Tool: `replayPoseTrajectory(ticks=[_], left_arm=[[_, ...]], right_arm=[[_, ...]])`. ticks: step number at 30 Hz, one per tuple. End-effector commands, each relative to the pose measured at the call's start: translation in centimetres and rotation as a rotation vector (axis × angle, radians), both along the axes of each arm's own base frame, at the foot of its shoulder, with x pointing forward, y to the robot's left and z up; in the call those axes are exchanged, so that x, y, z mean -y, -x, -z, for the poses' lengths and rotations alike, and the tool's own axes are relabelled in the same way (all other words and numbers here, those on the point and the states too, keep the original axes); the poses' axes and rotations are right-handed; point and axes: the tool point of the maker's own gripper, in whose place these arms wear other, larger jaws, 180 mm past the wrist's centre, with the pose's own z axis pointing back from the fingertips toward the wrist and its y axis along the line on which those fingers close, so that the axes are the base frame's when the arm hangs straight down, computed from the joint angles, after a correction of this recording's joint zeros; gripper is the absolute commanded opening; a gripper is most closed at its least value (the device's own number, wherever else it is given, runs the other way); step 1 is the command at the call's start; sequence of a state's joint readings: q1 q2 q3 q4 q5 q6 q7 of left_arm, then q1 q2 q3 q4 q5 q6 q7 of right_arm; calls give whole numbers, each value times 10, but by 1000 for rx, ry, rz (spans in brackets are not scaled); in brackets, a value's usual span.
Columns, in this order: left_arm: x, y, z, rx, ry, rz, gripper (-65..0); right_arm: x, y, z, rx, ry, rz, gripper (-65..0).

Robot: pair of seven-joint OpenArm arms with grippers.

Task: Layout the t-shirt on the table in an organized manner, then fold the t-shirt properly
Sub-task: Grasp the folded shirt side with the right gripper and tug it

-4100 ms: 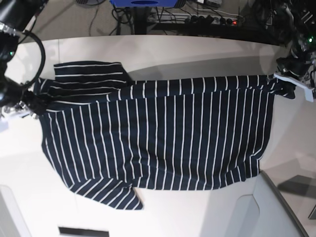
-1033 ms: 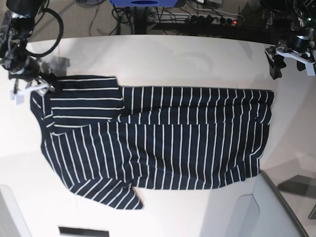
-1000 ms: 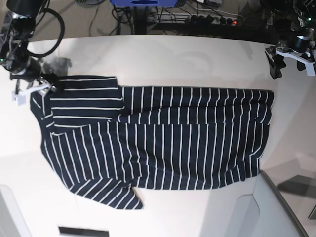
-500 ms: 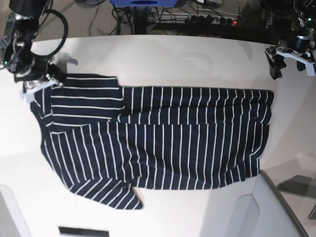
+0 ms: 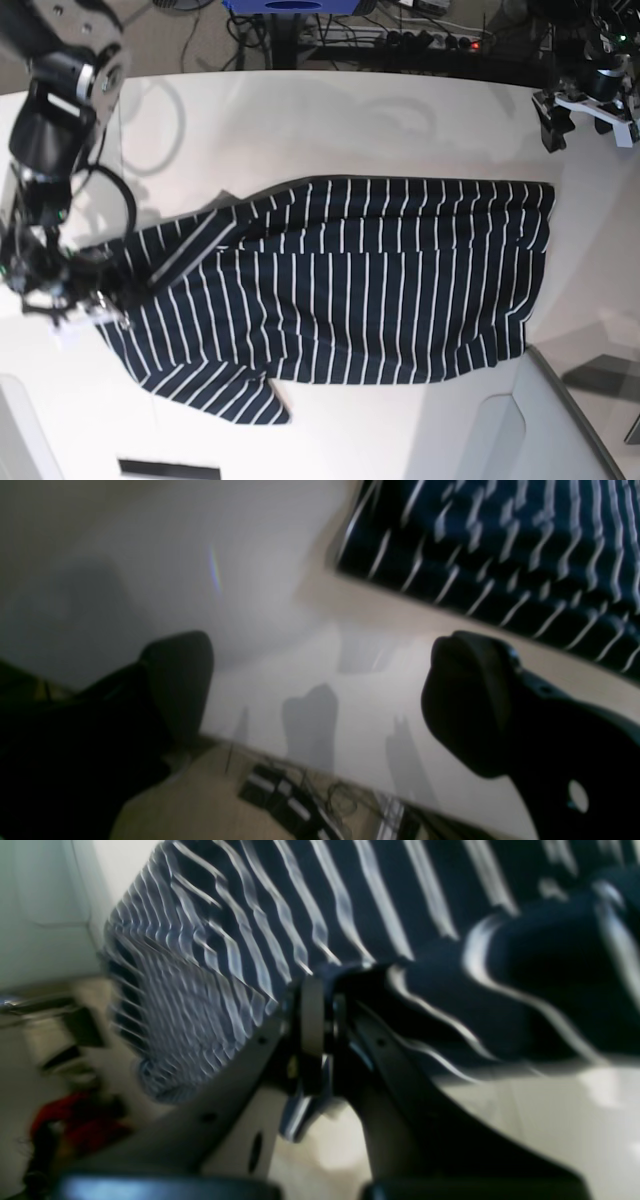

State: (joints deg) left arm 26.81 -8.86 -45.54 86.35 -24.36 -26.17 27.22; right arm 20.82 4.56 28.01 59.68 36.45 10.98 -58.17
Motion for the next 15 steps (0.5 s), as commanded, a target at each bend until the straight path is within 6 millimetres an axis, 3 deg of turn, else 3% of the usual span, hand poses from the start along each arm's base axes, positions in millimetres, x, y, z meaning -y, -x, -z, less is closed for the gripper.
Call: replayPoseTrajectory(ticks=[1,6,15], left_arm=[[-7,-5,-10,35,-19,3,0],[-8,-1,-5,23,-12,-5,0],[-8,-3,-6,27,-12,-4,0]], right_arm=[[6,-21,-17,60,-5,22,-642],[5,-27,-10,42,-31,58,-642],[10,9,25,-68,-30,96,-644]])
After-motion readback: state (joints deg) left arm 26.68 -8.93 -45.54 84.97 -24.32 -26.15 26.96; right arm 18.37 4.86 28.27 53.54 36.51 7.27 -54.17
